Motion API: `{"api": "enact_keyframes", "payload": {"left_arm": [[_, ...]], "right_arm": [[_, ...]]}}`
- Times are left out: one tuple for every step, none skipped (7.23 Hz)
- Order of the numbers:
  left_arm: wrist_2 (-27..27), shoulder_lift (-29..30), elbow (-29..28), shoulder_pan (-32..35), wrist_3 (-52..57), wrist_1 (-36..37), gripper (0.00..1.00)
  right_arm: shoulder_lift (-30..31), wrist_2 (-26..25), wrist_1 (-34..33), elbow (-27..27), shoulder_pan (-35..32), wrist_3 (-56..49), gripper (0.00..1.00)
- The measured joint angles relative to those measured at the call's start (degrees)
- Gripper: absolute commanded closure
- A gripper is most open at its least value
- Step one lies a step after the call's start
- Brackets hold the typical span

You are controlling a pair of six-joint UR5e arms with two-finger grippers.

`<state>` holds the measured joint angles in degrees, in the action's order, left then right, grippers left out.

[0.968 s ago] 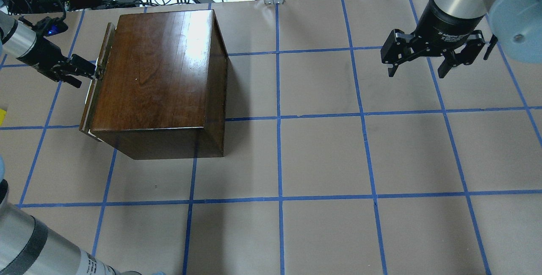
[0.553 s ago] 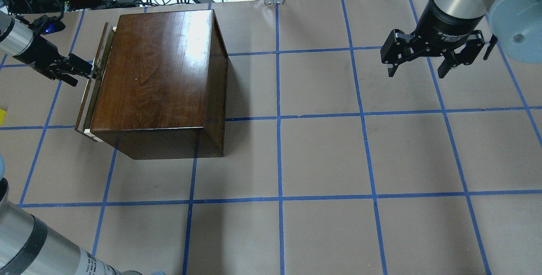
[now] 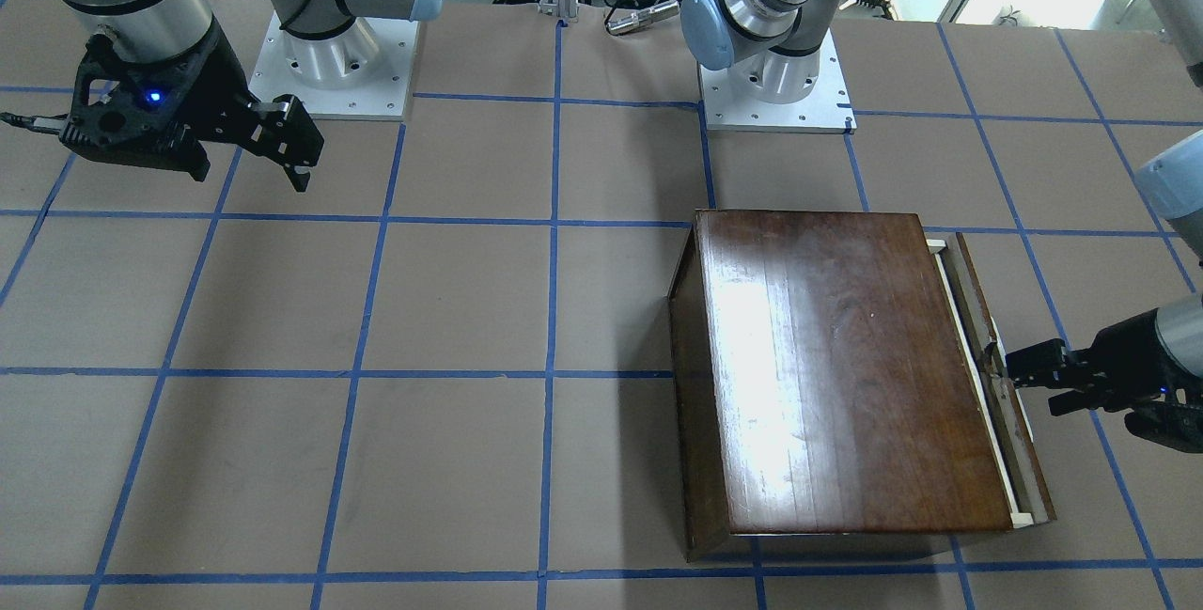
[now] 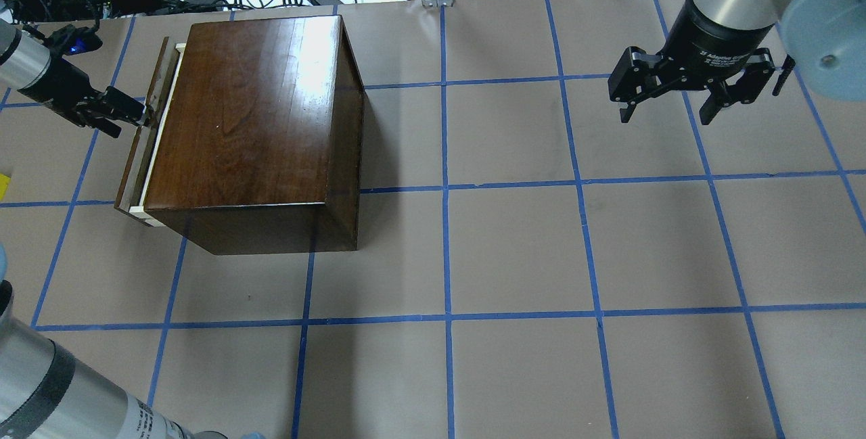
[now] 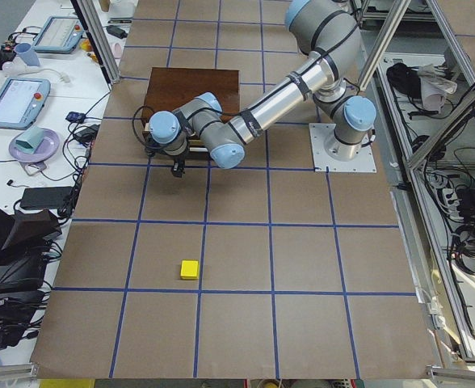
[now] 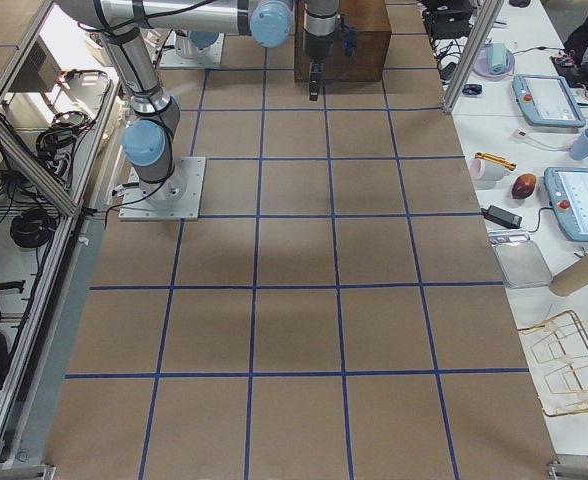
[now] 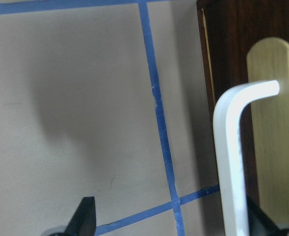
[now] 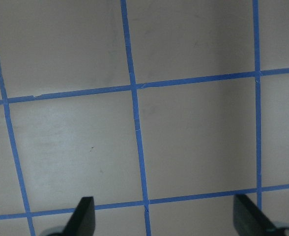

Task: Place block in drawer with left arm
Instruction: 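Pull the drawer outward from the cabinet with the left gripper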

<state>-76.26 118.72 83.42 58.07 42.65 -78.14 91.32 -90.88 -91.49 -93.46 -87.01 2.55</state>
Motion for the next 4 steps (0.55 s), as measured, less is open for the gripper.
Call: {"api": "enact_keyframes", "payload": {"left_arm": [[-0.1,0.1,-0.4,0.0,0.0,0.0,0.0],[-0.3,0.2,-0.7,0.0,0.1,0.0,0.0],[-0.6,0.2,-0.8,-0.1,0.4,0.0,0.0],[-0.8,0.3,-0.9,-0.2,1.0,0.0,0.0]], "right_arm": [[0.0,0.0,0.0,0.0,0.0,0.0,0.0],[0.0,0.0,0.0,0.0,0.0,0.0,0.0],[0.0,0.0,0.0,0.0,0.0,0.0,0.0],[0.0,0.0,0.0,0.0,0.0,0.0,0.0]]}}
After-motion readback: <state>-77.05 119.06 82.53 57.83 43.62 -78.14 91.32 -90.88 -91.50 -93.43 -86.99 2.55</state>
